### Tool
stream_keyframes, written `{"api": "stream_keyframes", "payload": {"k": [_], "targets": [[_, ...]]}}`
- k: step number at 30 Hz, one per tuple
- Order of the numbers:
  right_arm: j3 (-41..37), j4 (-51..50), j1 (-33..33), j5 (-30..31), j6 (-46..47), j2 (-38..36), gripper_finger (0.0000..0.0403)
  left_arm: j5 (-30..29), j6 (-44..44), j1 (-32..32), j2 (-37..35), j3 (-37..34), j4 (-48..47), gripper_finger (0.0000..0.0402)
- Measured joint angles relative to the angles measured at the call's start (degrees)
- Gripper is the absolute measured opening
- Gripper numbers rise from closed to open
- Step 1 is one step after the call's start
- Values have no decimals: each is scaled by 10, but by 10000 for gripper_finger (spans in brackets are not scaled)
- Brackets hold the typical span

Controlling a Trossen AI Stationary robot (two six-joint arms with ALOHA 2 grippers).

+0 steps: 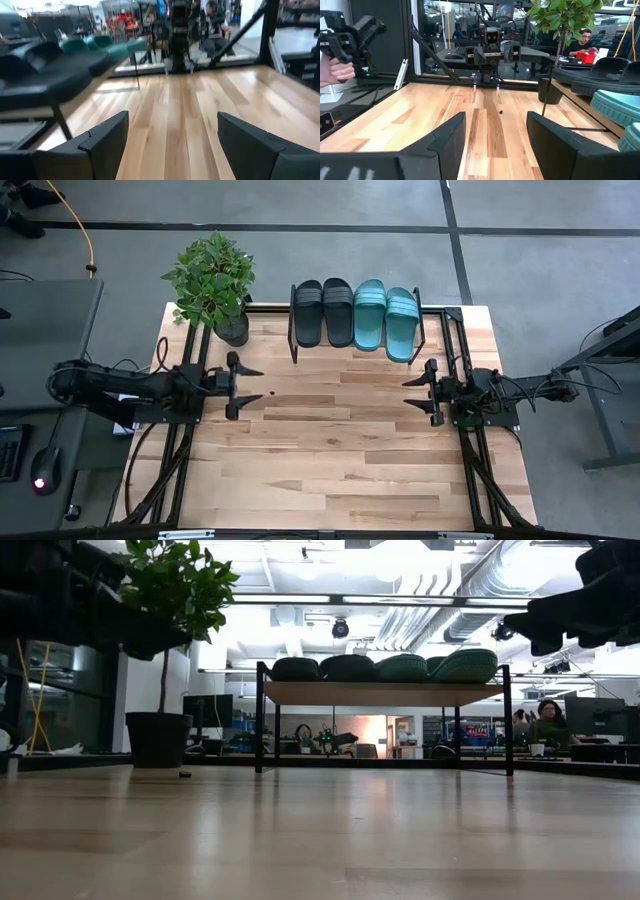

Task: Pick and place slides into the shelf
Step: Return to Home Position

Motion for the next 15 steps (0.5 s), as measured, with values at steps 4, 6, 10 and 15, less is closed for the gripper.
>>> {"api": "stream_keyframes", "payload": {"k": [4,6,10,15], "targets": [[0,0,0,0,0,0,202,-7,-2,0,-60,0,-83,287],[0,0,0,0,0,0,202,-7,-3,0,-89,0,-105,287],[0,0,0,0,0,0,202,-7,-3,0,-135,0,-143,287],[0,0,0,0,0,0,202,-7,-1,0,-176,0,-206,287]]}}
